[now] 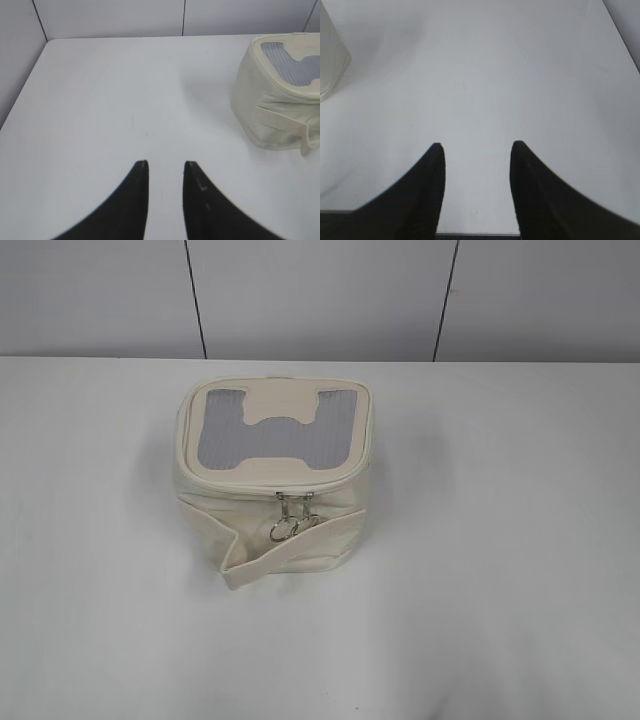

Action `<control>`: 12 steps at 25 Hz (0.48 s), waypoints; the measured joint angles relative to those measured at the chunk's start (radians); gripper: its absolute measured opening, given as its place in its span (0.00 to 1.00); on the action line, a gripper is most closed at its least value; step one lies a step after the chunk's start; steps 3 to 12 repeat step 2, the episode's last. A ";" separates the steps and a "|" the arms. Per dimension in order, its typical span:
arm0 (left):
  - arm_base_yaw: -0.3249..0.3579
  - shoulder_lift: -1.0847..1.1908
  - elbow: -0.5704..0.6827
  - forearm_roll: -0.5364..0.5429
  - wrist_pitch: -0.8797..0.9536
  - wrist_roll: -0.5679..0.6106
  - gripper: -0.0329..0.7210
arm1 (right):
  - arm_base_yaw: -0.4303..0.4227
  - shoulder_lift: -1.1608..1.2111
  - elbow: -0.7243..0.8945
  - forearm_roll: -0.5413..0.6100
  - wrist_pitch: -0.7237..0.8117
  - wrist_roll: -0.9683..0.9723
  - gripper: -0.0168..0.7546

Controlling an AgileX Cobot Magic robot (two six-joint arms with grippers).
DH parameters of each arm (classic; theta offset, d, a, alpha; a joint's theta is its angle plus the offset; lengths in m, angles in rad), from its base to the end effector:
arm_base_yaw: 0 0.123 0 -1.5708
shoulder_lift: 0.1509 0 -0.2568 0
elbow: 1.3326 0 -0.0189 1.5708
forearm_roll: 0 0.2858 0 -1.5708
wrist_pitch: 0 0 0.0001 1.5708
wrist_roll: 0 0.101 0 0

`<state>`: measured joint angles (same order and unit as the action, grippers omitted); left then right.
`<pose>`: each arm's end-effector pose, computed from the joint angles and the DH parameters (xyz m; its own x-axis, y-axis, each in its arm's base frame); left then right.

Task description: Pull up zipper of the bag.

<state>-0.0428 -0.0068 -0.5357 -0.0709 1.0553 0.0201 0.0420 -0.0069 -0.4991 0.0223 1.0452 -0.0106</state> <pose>0.0572 -0.0087 0.3019 -0.4128 0.0028 -0.9108 0.0927 0.9949 -0.0390 0.0629 0.0046 0.2911 -0.4362 -0.0177 -0.8997 -0.0591 0.9982 0.0089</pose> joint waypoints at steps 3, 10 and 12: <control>0.000 0.000 0.000 0.000 0.000 0.000 0.28 | 0.000 0.000 0.000 0.000 0.000 0.000 0.47; 0.000 0.000 0.000 0.000 0.000 0.000 0.28 | 0.000 0.000 0.000 0.000 0.000 0.000 0.47; 0.000 0.000 0.000 0.000 0.000 0.000 0.28 | 0.000 0.000 0.000 0.000 0.000 0.000 0.47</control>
